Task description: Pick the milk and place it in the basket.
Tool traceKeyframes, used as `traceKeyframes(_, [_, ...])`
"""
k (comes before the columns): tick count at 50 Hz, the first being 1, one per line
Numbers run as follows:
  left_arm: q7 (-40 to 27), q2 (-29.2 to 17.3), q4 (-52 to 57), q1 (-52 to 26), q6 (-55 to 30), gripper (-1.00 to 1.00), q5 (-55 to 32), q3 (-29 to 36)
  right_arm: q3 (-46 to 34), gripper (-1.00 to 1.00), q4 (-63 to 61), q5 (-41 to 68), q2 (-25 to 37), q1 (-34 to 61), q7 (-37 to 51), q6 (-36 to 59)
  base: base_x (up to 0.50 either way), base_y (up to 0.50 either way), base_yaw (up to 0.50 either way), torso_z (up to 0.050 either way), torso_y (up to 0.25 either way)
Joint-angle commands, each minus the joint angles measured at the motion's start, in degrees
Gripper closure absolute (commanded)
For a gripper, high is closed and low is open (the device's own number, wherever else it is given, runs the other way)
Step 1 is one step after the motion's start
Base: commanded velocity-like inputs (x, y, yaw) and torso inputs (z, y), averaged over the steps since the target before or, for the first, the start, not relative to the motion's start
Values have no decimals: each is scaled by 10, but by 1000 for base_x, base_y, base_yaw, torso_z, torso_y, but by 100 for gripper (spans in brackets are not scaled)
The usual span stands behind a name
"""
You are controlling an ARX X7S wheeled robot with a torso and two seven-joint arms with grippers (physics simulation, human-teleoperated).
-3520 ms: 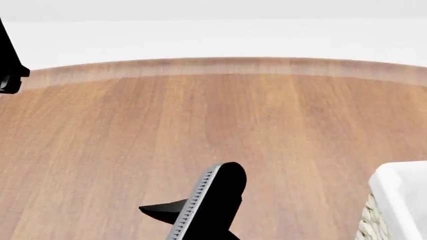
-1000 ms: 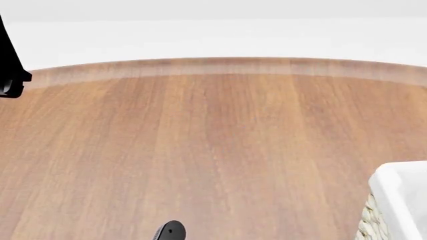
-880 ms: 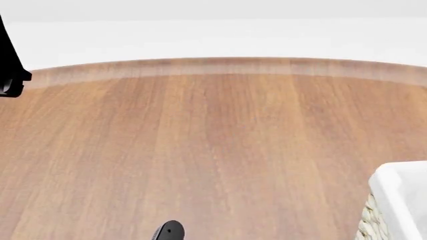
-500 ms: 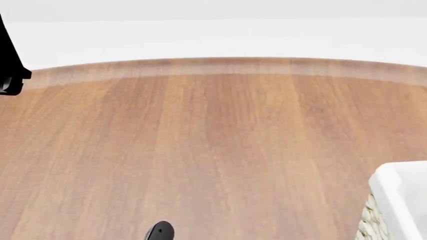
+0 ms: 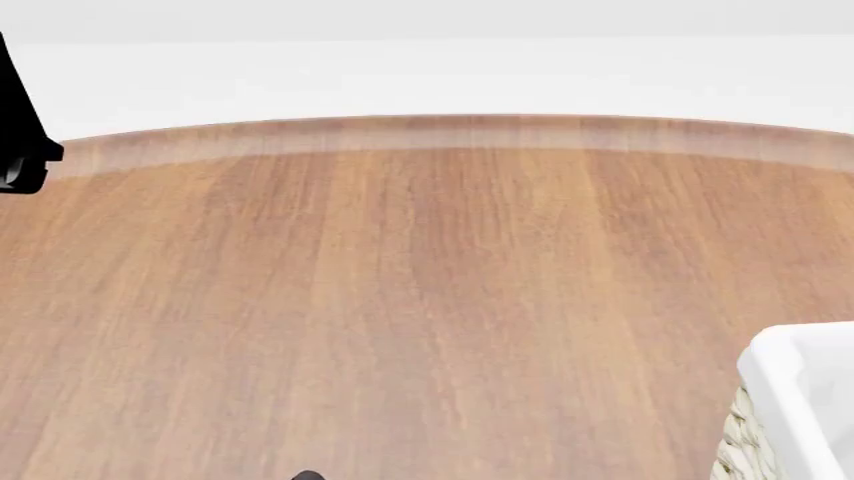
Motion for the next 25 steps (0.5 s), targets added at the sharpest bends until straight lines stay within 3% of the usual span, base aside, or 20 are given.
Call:
traceKeyframes(1, [-1, -1, -1, 1, 3, -100, -1, 2, -5, -100, 24, -2, -7, 1, -4, -9, 0, 0, 0, 0, 0])
traceKeyframes(25, [-6, -5, -2, 4, 7, -100, -6, 0, -17, -100, 84, -9, -30, 16, -22, -34, 0, 0, 0, 0, 0])
